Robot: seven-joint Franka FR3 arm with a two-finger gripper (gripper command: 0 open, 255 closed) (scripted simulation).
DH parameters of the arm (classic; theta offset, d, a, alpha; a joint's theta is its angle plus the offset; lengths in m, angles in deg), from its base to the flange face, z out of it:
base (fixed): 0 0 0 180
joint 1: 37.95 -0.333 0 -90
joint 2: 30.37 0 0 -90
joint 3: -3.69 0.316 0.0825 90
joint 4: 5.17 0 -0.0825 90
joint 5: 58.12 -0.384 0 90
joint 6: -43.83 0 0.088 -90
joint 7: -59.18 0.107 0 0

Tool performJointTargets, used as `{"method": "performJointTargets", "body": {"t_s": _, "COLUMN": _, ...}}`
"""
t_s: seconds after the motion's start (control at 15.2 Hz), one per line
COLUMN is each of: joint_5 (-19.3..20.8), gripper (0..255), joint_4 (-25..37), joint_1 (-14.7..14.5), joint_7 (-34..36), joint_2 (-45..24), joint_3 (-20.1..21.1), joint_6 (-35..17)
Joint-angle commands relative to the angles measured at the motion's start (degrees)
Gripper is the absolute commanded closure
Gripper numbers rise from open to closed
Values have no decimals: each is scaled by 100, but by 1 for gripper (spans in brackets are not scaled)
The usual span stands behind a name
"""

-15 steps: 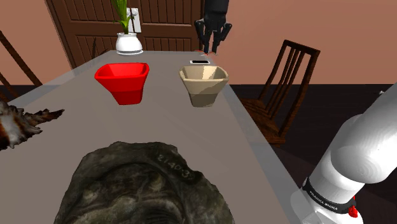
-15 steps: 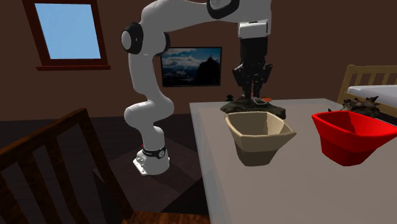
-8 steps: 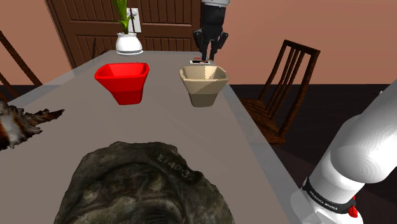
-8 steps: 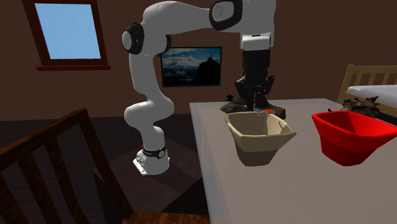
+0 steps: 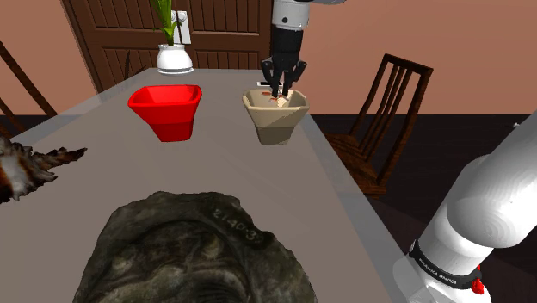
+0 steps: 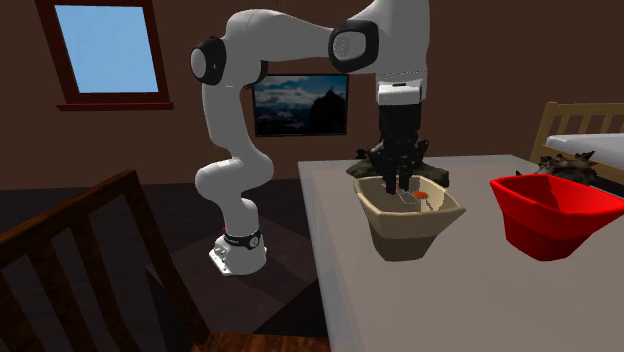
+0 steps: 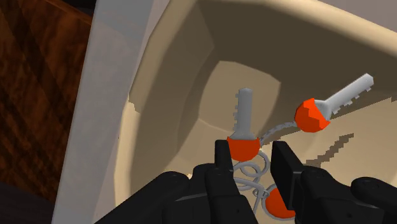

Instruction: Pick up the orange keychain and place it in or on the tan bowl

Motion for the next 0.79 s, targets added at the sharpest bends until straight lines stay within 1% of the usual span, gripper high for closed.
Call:
{"method": "performJointTargets", "body": {"t_s": 0.0, "joint_5": -2, "gripper": 255, "joint_4": -76, "joint_1": 4, "joint_7": -14, "joint_2": 9, "joint_3": -7, "joint_6": -70}}
{"method": "performJointTargets", "body": {"t_s": 0.4, "joint_5": -2, "gripper": 255, "joint_4": -76, "joint_1": 4, "joint_7": -14, "joint_2": 9, "joint_3": -7, "joint_6": -70}}
{"method": "performJointTargets", "body": {"t_s": 0.46, "joint_5": -2, "gripper": 0, "joint_4": -76, "joint_1": 4, "joint_7": -14, "joint_2": 9, "joint_3": -7, "joint_6": -70}}
{"method": "performJointTargets", "body": {"t_s": 0.73, "joint_5": -2, "gripper": 0, "joint_4": -76, "joint_1": 4, "joint_7": -14, "joint_2": 9, "joint_3": -7, "joint_6": -70}}
